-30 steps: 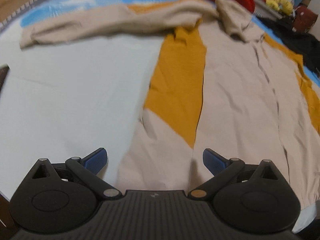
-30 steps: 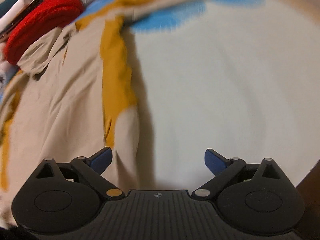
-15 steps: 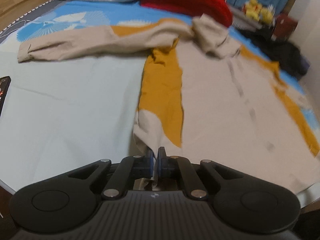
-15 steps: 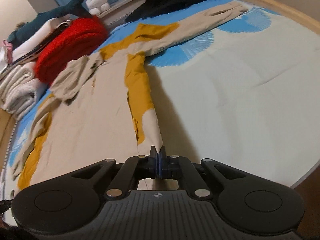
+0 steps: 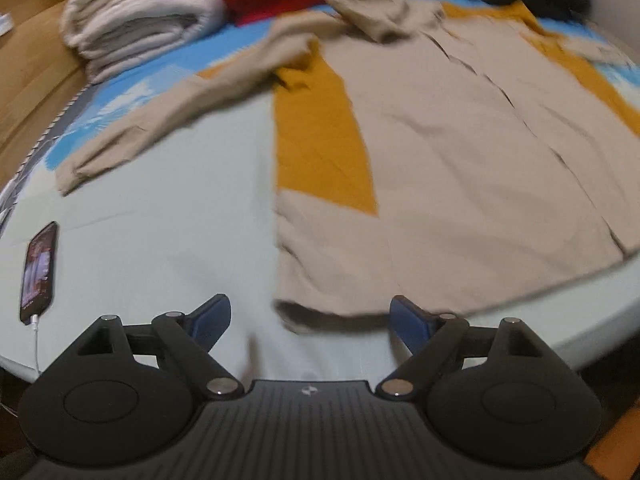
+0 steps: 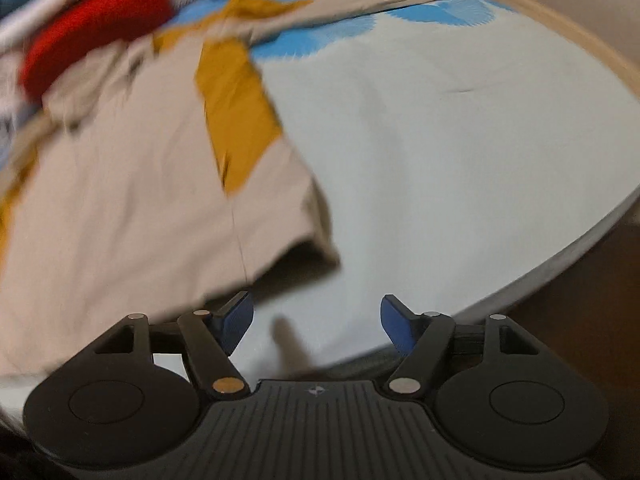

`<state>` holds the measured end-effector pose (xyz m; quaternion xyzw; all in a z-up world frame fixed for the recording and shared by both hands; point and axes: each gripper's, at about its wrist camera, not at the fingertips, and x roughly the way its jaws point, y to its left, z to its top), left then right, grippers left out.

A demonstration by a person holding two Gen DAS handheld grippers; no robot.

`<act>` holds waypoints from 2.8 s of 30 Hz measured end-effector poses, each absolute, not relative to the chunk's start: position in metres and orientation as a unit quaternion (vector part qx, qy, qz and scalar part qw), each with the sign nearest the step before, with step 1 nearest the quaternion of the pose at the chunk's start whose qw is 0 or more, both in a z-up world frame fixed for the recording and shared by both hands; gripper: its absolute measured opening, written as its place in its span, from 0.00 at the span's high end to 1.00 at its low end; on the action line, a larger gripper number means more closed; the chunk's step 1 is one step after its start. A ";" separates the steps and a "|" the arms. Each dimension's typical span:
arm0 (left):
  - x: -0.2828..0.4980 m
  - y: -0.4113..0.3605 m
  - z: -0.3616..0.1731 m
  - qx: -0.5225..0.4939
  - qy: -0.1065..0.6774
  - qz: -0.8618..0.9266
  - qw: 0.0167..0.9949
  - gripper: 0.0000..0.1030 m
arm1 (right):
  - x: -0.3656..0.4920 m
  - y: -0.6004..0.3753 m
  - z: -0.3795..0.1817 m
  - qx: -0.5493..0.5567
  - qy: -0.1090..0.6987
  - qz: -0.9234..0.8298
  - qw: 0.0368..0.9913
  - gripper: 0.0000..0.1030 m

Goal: Fold large clothes

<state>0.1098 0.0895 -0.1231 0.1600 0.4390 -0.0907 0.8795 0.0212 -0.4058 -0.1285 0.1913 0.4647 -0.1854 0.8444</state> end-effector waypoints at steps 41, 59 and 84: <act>0.123 0.124 -0.131 0.115 0.464 -0.021 0.878 0.96 | 0.038 -0.429 -0.143 0.169 0.459 -0.239 0.839 0.99; 0.175 0.192 -0.010 -0.115 0.273 0.068 0.953 0.00 | 0.032 -0.376 -0.001 0.119 0.299 -0.209 0.923 0.28; 0.541 0.386 -0.068 -0.311 0.246 0.290 0.871 1.00 | 0.283 -0.348 -0.055 0.071 0.327 -0.148 0.931 0.25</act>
